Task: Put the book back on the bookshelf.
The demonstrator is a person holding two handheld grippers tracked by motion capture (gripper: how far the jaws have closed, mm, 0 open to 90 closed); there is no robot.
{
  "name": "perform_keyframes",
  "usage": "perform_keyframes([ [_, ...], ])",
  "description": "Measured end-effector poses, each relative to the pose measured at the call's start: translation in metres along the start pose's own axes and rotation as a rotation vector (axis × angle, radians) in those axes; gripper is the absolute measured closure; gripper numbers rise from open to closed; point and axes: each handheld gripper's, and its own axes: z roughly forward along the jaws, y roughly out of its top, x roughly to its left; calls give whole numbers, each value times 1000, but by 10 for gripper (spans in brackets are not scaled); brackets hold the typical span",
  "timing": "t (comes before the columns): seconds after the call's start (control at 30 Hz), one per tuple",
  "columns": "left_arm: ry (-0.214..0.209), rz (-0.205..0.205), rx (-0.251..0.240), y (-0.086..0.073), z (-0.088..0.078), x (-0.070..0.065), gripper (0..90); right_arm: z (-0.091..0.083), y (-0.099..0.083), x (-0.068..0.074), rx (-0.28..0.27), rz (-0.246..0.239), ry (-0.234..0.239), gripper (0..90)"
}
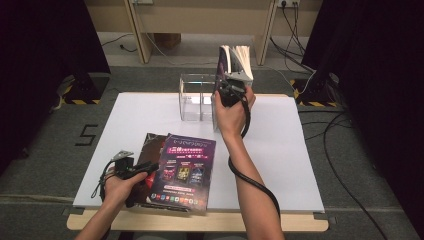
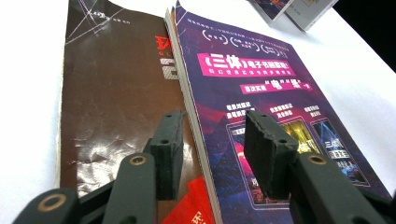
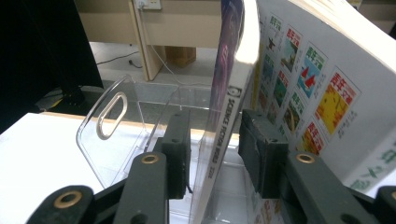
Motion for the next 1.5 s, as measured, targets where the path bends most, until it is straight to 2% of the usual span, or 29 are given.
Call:
perform_keyframes([
  [0.8, -4, -7, -10, 0, 0, 0, 558, -15, -21, -7, 32, 7, 33, 634],
  [1.2, 1, -14, -12, 1, 0, -1, 526, -22, -37, -12, 81, 16, 57, 624],
  [1.5, 8, -20, -15, 1, 0, 0, 500, -28, -49, -18, 114, 47, 88, 616],
])
